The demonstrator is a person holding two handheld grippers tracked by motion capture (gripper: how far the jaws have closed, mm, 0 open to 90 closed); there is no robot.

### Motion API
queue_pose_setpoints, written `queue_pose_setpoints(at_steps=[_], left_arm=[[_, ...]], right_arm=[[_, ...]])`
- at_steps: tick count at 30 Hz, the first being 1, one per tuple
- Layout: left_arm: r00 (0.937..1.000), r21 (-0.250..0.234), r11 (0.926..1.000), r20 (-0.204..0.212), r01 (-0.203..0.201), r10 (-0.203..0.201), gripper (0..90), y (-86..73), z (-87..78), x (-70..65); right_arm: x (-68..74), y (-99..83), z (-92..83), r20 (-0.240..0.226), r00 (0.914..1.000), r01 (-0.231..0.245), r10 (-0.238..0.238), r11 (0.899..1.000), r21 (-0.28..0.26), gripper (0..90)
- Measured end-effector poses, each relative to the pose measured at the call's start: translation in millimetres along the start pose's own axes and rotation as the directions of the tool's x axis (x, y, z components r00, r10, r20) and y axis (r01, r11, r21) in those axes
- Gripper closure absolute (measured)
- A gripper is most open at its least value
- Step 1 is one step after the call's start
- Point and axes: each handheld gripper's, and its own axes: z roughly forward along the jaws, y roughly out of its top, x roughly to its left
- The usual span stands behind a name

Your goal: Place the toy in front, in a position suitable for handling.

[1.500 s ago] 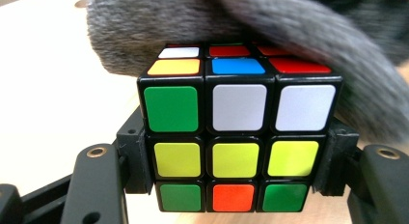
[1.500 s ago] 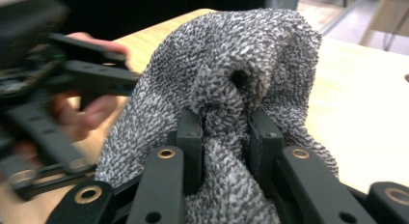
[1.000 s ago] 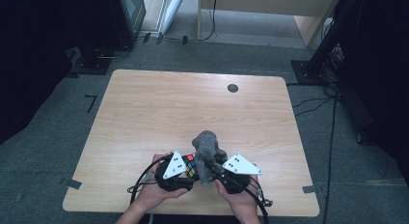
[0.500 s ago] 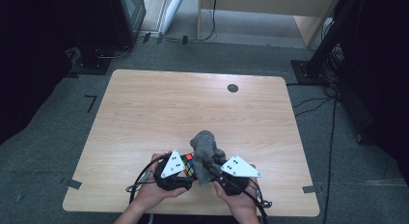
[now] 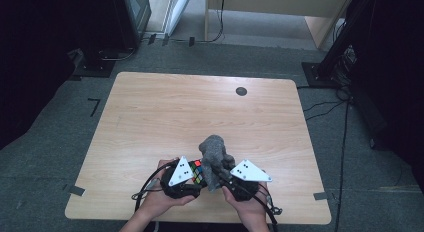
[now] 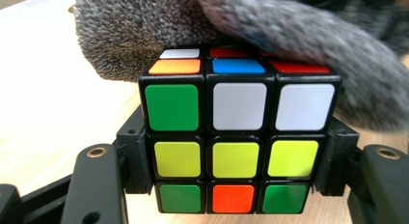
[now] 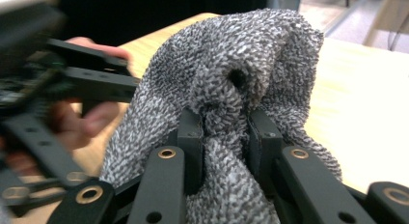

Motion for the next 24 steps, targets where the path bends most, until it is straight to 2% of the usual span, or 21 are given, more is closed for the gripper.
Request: queue_pose_setpoints(at_steps=[2,4,7,9,11,13,15,17,18,20,24], left_arm=[[0.9999,0.001,1.0,0.01,-0.006,0.006,33.7,0.0,1.7,-2.5],[0.9997,-0.003,0.9998,0.013,-0.019,0.019,33.7,0.3,2.2,-5.2],[0.9998,-0.019,0.9997,0.017,-0.013,0.013,33.8,1.9,-0.7,-4.0],[1.0,-0.018,0.9998,-0.002,-0.008,0.008,33.8,2.4,-3.5,-0.3],[0.9999,-0.013,0.9999,-0.01,0.004,-0.004,33.8,1.4,-4.1,2.7],[0.9998,0.0,0.9999,-0.014,0.011,-0.011,33.7,0.0,-2.0,3.1],[0.9999,0.008,0.9999,-0.006,0.013,-0.013,33.7,-0.1,1.4,0.1],[1.0,0.013,0.9999,-0.002,-0.002,0.002,33.7,0.1,3.5,-3.6],[0.9997,0.013,0.9996,0.005,-0.023,0.023,33.7,0.7,5.2,-8.5],[0.9996,0.009,0.9995,0.008,-0.029,0.029,33.8,1.7,5.8,-11.0],[0.9997,-0.013,0.9997,-0.002,-0.022,0.022,33.8,2.7,1.6,-8.0]], right_arm=[[8.8,1.7,0.3,-0.039,0.999,0.023,-0.023,1.0,-0.012,72.3],[14.7,3.2,0.4,-0.044,0.9978,0.05,-0.05,0.999,-0.014,72.3],[7.1,4.5,-1.0,-0.043,0.9991,0.006,-0.007,1.0,-0.016,72.3],[-1.6,3.2,-1.9,-0.007,0.9996,-0.026,0.026,1.0,-0.004,72.3],[-6.1,1.0,-2.1,0.001,0.9986,-0.053,0.053,0.999,0.002,72.3],[-1.5,1.0,-1.2,-0.006,0.9993,-0.037,0.037,0.999,0.006,72.3],[5.4,2.2,-0.1,-0.031,0.9995,-0.005,0.005,1.0,0.0,72.0],[14.2,3.1,1.1,-0.063,0.9977,0.025,-0.025,1.0,-0.005,71.9],[15.7,3.6,1.4,-0.062,0.9976,0.033,-0.033,0.999,-0.005,71.9],[13.1,3.9,1.1,-0.054,0.9983,0.021,-0.021,1.0,-0.004,71.9],[-3.6,1.2,-1.5,-0.008,0.9992,-0.039,0.039,0.999,-0.005,71.7]])
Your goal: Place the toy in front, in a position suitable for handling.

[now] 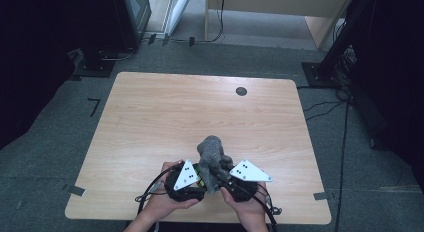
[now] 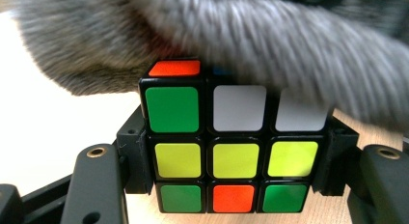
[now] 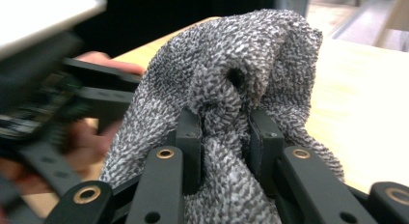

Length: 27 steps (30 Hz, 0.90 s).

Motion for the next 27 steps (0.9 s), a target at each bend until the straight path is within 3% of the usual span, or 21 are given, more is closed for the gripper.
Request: queue_pose_setpoints(at_steps=[2,5,10,14,18,21,23,26,27], left_arm=[[0.9998,0.002,0.9999,-0.012,0.014,-0.014,33.8,-0.9,-1.8,5.0],[0.9986,0.011,0.9991,-0.034,0.041,-0.04,33.7,-2.7,-2.1,9.7],[0.9978,0.013,0.9992,-0.055,0.037,-0.037,33.7,-2.5,2.7,1.9],[0.9989,0.001,1.0,-0.047,0.002,-0.002,33.8,-1.1,3.6,-3.9],[0.9981,-0.009,0.9998,-0.059,0.017,-0.017,33.8,-1.7,-0.2,2.4],[0.9972,-0.005,0.9993,-0.064,0.037,-0.038,33.8,-3.5,-1.2,7.1],[0.9971,0.001,0.9992,-0.065,0.039,-0.039,33.8,-4.1,0.8,5.4],[0.9982,0.008,0.9996,-0.053,0.028,-0.028,33.7,-3.8,3.3,1.9],[0.9989,0.009,1.0,-0.046,0.002,-0.002,33.7,-3.2,4.1,-2.1]], right_arm=[[-2.8,-1.6,0.3,0.004,1.0,-0.006,0.006,1.0,-0.004,71.7],[4.2,-1.2,2.0,-0.005,0.9995,0.031,-0.031,0.999,-0.013,71.4],[18.8,0.2,3.3,-0.05,0.9961,0.072,-0.072,0.997,-0.017,70.8],[11.4,0.4,2.3,-0.062,0.9973,0.038,-0.039,0.999,-0.026,70.7],[-0.5,-0.5,1.3,-0.012,0.9999,-0.001,0.001,1.0,-0.011,71.1],[-3.7,-2.5,1.5,-0.001,0.9998,-0.018,0.018,1.0,0.0,71.3],[1.0,-2.3,2.1,-0.003,1.0,-0.001,0.001,1.0,-0.001,71.2],[12.5,-0.9,2.9,-0.051,0.9976,0.047,-0.047,0.999,-0.011,71.0],[16.9,0.1,3.0,-0.058,0.996,0.067,-0.068,0.998,-0.012,71.0]])
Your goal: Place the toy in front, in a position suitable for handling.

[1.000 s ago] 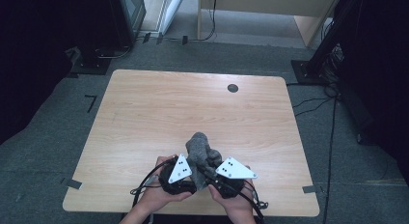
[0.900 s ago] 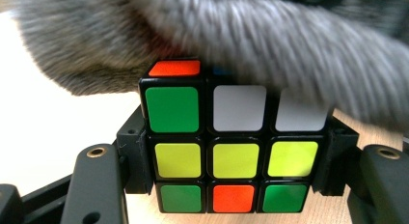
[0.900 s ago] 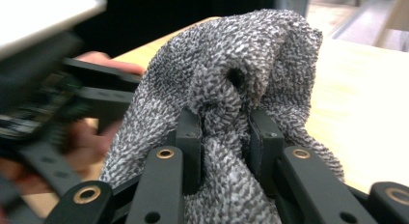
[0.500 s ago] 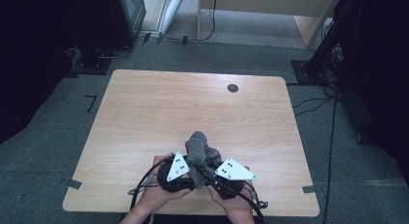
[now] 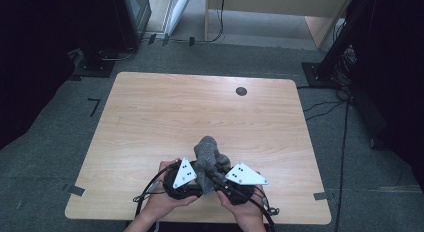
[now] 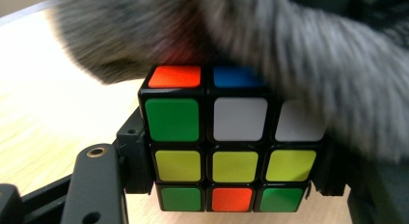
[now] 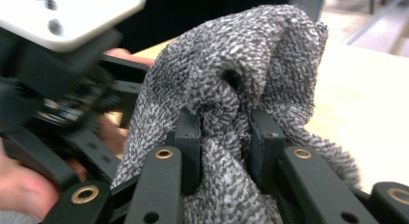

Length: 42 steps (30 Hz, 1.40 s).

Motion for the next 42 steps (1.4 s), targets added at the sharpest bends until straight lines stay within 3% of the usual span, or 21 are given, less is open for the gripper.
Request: queue_pose_setpoints(at_steps=[2,7,9,11,13,17,21,24,26,29,33,37,40,42], left_arm=[[1.0,-0.012,0.9999,0.006,-0.002,0.003,33.8,0.8,-1.6,-0.5],[0.9996,-0.052,0.9983,-0.007,0.027,-0.027,33.8,2.1,-10.5,10.0],[0.9988,-0.069,0.9968,-0.022,0.042,-0.044,33.8,1.7,-13.3,13.7],[0.9983,-0.076,0.9957,-0.021,0.053,-0.055,33.9,1.7,-15.0,15.7],[0.9984,-0.064,0.9967,-0.026,0.049,-0.051,33.9,1.4,-13.0,13.5],[1.0,-0.043,0.9991,-0.006,0.005,-0.006,33.9,1.6,-7.1,2.8],[0.9994,-0.056,0.9979,0.011,-0.034,0.034,33.9,3.2,-6.5,-3.3],[0.9998,-0.062,0.9979,-0.001,-0.019,0.019,33.9,3.2,-9.6,2.3],[0.9999,-0.058,0.9983,-0.011,-0.006,0.006,33.9,2.4,-10.9,5.9],[0.9999,-0.048,0.9988,-0.01,-0.001,0.0,33.9,1.4,-9.0,5.3],[0.9992,-0.046,0.9984,0.021,-0.034,0.035,33.8,1.7,-5.7,-2.9],[0.9988,-0.057,0.9976,0.028,-0.04,0.041,33.9,3.0,-6.6,-3.9],[1.0,-0.056,0.9984,0.004,-0.008,0.008,33.9,2.5,-9.9,4.9],[1.0,-0.05,0.9987,0.002,0.0,0.0,33.9,1.6,-9.7,6.4]], right_arm=[[0.0,1.4,-0.6,0.007,1.0,-0.002,0.002,1.0,0.0,71.0],[-20.9,-0.2,-6.5,0.054,0.9955,-0.078,0.078,0.997,-0.007,71.1],[-23.5,0.3,-8.8,0.035,0.9958,-0.084,0.084,0.996,-0.018,71.6],[-18.4,3.4,-9.7,0.001,0.9979,-0.064,0.064,0.998,-0.018,71.8],[-10.5,5.8,-8.5,-0.001,0.9997,-0.022,0.022,1.0,-0.016,71.8],[-5.4,5.9,-6.4,-0.025,0.9996,-0.01,0.01,1.0,-0.014,71.7],[-12.4,5.2,-6.4,-0.002,0.9995,-0.032,0.032,0.999,-0.013,71.7],[-21.1,3.6,-8.2,0.042,0.9974,-0.059,0.059,0.998,-0.003,71.8],[-23.2,2.1,-8.7,0.048,0.9962,-0.073,0.073,0.997,-0.002,71.9],[-13.0,3.4,-7.5,0.017,0.999,-0.041,0.041,0.999,-0.007,71.8],[0.6,6.4,-4.9,-0.033,0.9995,-0.001,0.001,1.0,-0.008,71.7],[-12.4,6.3,-7.3,-0.024,0.9977,-0.064,0.064,0.998,-0.014,71.9],[-23.3,1.8,-8.3,0.015,0.9949,-0.099,0.099,0.995,-0.008,71.9],[-21.2,1.5,-7.5,0.013,0.9951,-0.098,0.098,0.995,-0.006,71.9]])
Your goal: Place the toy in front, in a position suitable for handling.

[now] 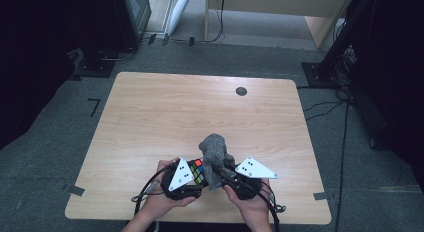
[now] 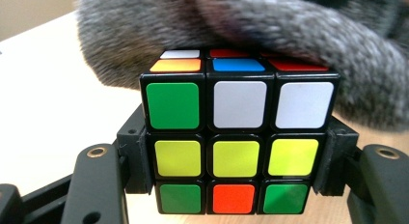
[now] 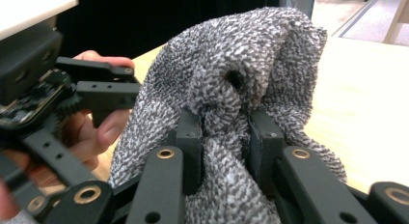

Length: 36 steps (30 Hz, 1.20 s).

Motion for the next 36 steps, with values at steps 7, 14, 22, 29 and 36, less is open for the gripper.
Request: queue_pose_setpoints(at_steps=[7,14,22,29,36], left_arm=[[0.9986,0.006,0.9993,0.037,-0.037,0.037,33.9,0.5,6.5,-13.2],[0.9999,-0.009,1.0,0.012,-0.004,0.004,33.9,0.7,-0.6,-1.3],[0.9992,0.012,0.9993,0.023,-0.034,0.034,33.8,0.2,5.7,-10.9],[0.9998,-0.025,0.9997,0.017,0.007,-0.006,33.9,1.5,-2.5,0.1],[0.9995,0.003,0.9996,0.013,-0.028,0.028,33.8,0.8,2.6,-7.3]], right_arm=[[26.0,3.8,3.1,-0.063,0.9934,0.096,-0.096,0.995,-0.002,71.8],[-6.0,-0.8,-0.9,0.028,0.9994,0.018,-0.018,1.0,0.004,72.1],[26.8,1.8,3.3,-0.072,0.9887,0.131,-0.132,0.991,-0.02,72.1],[-2.0,0.1,-3.6,0.019,0.9993,0.033,-0.033,0.999,-0.021,72.3],[26.8,2.1,2.5,-0.05,0.9913,0.121,-0.122,0.992,-0.025,72.2]])
